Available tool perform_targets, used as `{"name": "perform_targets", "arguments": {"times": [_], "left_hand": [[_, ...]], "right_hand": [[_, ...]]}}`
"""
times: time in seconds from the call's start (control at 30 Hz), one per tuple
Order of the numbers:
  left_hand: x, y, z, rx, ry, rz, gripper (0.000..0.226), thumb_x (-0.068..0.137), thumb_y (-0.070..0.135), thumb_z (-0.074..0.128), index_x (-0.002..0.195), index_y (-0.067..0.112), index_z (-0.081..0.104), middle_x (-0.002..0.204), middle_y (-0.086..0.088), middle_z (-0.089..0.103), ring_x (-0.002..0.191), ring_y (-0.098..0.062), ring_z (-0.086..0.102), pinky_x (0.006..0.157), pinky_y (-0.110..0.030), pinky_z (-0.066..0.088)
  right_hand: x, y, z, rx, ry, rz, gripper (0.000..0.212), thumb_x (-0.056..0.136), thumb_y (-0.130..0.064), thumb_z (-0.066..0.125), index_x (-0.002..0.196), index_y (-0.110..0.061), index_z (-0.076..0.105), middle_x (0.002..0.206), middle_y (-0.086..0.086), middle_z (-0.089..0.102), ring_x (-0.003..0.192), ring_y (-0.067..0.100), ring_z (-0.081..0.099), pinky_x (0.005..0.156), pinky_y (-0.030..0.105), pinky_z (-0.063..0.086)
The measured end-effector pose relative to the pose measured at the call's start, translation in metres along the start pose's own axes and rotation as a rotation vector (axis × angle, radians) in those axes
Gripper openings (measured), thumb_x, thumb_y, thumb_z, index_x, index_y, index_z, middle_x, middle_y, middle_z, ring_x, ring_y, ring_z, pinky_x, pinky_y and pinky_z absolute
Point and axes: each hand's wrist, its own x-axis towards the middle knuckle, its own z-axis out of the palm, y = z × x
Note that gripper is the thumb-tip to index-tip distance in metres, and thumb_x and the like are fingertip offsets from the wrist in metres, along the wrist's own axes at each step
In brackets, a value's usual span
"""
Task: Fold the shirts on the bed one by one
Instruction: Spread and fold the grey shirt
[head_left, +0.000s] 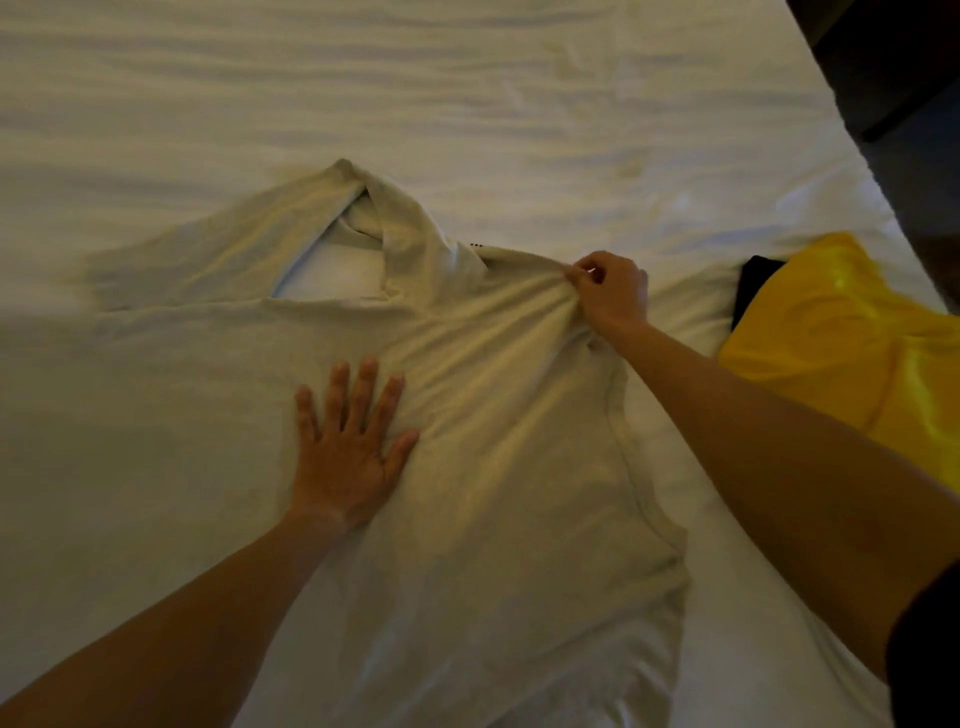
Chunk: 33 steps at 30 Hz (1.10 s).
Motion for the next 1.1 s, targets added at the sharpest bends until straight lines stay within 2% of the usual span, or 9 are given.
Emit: {"name": "perform_targets", "arguments": {"times": [0.13, 0.23, 0.37, 0.47, 0.6, 0.7, 0.9, 1.0, 1.1], "left_hand": [[-0.001, 0.005, -0.003, -0.018, -0.027, -0.044, 0.071, 0.096, 0.062, 0.016, 0.159, 0.031, 0.012, 0.167, -0.001, 0.004, 0.154, -0.028, -0.001, 0.119, -0.061, -0.002], [-0.007, 0.018, -0.004, -0.081, -0.069, -0.161, 0.070, 0.095, 0.059, 0.005, 0.158, 0.030, 0.001, 0.166, -0.001, -0.006, 0.153, -0.026, -0.012, 0.118, -0.059, -0.008], [-0.043, 0.047, 0.004, -0.148, -0.051, -0.194, 0.065, 0.099, 0.053, 0.009, 0.158, 0.029, 0.000, 0.166, 0.000, -0.008, 0.153, -0.024, -0.012, 0.119, -0.055, -0.011], [-0.067, 0.059, 0.009, -0.135, -0.031, -0.180, 0.066, 0.100, 0.050, 0.015, 0.159, 0.021, 0.008, 0.167, -0.004, 0.005, 0.153, -0.025, -0.002, 0.120, -0.055, -0.006], [-0.081, 0.067, 0.007, -0.147, -0.064, -0.201, 0.069, 0.099, 0.051, 0.017, 0.158, 0.014, 0.017, 0.166, -0.008, 0.013, 0.153, -0.030, 0.008, 0.120, -0.061, 0.006], [-0.100, 0.072, 0.004, -0.165, -0.112, -0.160, 0.073, 0.100, 0.056, 0.008, 0.157, 0.013, 0.021, 0.164, -0.010, 0.017, 0.152, -0.032, 0.012, 0.118, -0.063, 0.010], [-0.149, 0.095, 0.002, -0.158, -0.202, -0.117, 0.073, 0.098, 0.058, 0.002, 0.157, 0.016, 0.015, 0.165, -0.009, 0.012, 0.152, -0.031, 0.006, 0.118, -0.064, 0.006], [-0.162, 0.099, 0.007, -0.151, -0.194, -0.148, 0.072, 0.097, 0.056, 0.015, 0.158, 0.019, 0.016, 0.166, -0.007, 0.011, 0.153, -0.029, 0.004, 0.118, -0.063, 0.006], [-0.163, 0.099, 0.007, -0.126, -0.172, -0.127, 0.075, 0.096, 0.063, 0.017, 0.158, 0.022, 0.018, 0.166, -0.006, 0.011, 0.153, -0.032, 0.005, 0.119, -0.062, 0.005]], "right_hand": [[-0.025, 0.020, -0.003, 0.049, -0.069, 0.215, 0.050, 0.093, -0.064, 0.048, 0.084, -0.018, 0.063, 0.077, -0.004, 0.066, 0.078, 0.016, 0.057, 0.074, 0.030, 0.039], [-0.041, 0.039, -0.016, -0.048, -0.215, 0.247, 0.067, 0.068, -0.083, 0.059, 0.070, -0.017, 0.065, 0.072, 0.000, 0.067, 0.075, 0.018, 0.061, 0.063, 0.033, 0.042], [-0.052, 0.063, -0.035, -0.046, -0.526, 0.356, 0.065, 0.055, -0.061, 0.085, 0.084, -0.006, 0.070, 0.081, 0.006, 0.069, 0.075, 0.021, 0.068, 0.057, 0.031, 0.055], [-0.068, 0.089, -0.038, -0.028, -0.260, 0.308, 0.046, 0.078, -0.046, 0.079, 0.059, -0.009, 0.060, 0.060, 0.007, 0.062, 0.065, 0.027, 0.063, 0.055, 0.036, 0.053], [-0.110, 0.098, -0.028, 0.138, 0.018, 0.355, 0.057, 0.085, -0.066, 0.060, 0.063, -0.013, 0.060, 0.065, 0.000, 0.066, 0.065, 0.015, 0.059, 0.061, 0.031, 0.045], [-0.144, 0.100, -0.031, 0.169, 0.049, 0.444, 0.064, 0.076, -0.078, 0.057, 0.066, -0.015, 0.062, 0.072, 0.002, 0.070, 0.070, 0.017, 0.064, 0.068, 0.035, 0.050], [-0.235, 0.116, -0.051, 0.027, -0.101, 0.545, 0.074, 0.059, -0.095, 0.047, 0.054, -0.022, 0.043, 0.050, -0.007, 0.049, 0.054, 0.016, 0.050, 0.051, 0.032, 0.032], [-0.270, 0.142, -0.050, -0.001, -0.193, 0.544, 0.063, 0.077, -0.077, 0.057, 0.059, -0.017, 0.050, 0.061, -0.001, 0.054, 0.065, 0.022, 0.055, 0.052, 0.031, 0.032], [-0.296, 0.164, -0.054, 0.117, 0.027, 0.578, 0.058, 0.092, -0.054, 0.060, 0.053, -0.013, 0.044, 0.053, 0.003, 0.047, 0.064, 0.027, 0.050, 0.053, 0.035, 0.032]]}}
